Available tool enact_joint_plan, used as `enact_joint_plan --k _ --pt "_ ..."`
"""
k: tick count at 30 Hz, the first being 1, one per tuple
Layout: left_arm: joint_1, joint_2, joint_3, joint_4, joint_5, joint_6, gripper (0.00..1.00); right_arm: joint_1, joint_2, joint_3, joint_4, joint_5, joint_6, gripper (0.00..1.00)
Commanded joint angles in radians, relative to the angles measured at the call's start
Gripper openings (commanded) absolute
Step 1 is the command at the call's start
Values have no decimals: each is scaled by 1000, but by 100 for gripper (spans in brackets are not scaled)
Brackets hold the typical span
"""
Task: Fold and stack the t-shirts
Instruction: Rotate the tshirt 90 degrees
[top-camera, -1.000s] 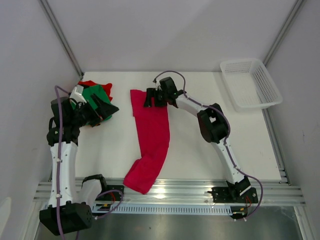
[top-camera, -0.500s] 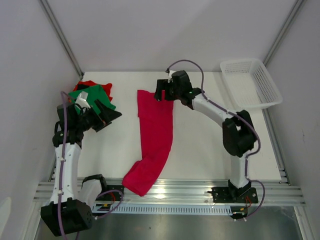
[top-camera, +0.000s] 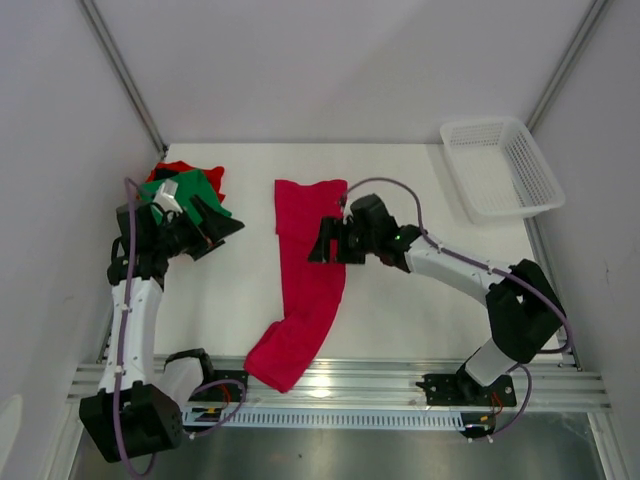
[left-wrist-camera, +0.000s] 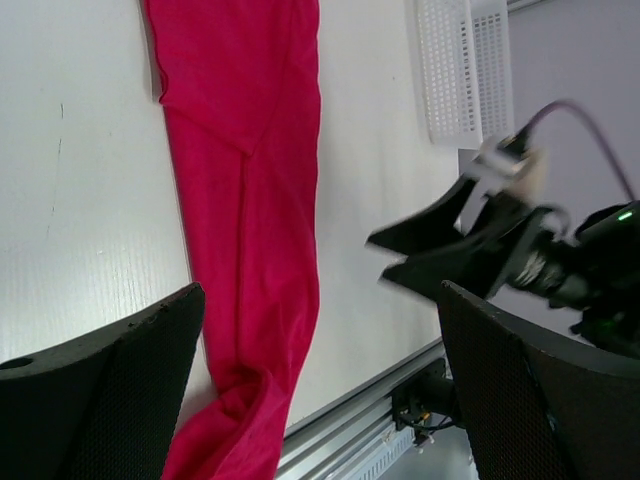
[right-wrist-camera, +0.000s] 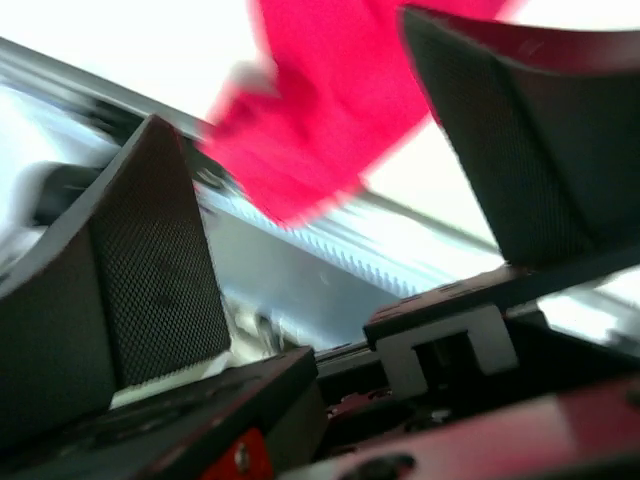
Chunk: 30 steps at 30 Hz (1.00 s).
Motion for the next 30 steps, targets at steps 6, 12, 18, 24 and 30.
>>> enact_joint_plan --k 6,12,18,24,30 --pt "11 75 66 54 52 -1 99 164 -101 -199 -42 -146 115 86" --pt "11 111 94 52 57 7 100 204 -213 -193 -72 -154 178 86" --pt "9 129 91 68 61 -5 100 250 -250 -203 -76 -201 229 86" --pt "9 135 96 68 66 -13 99 336 -133 -211 22 -236 249 86" --pt "9 128 99 40 60 2 100 392 26 -124 20 -298 212 86"
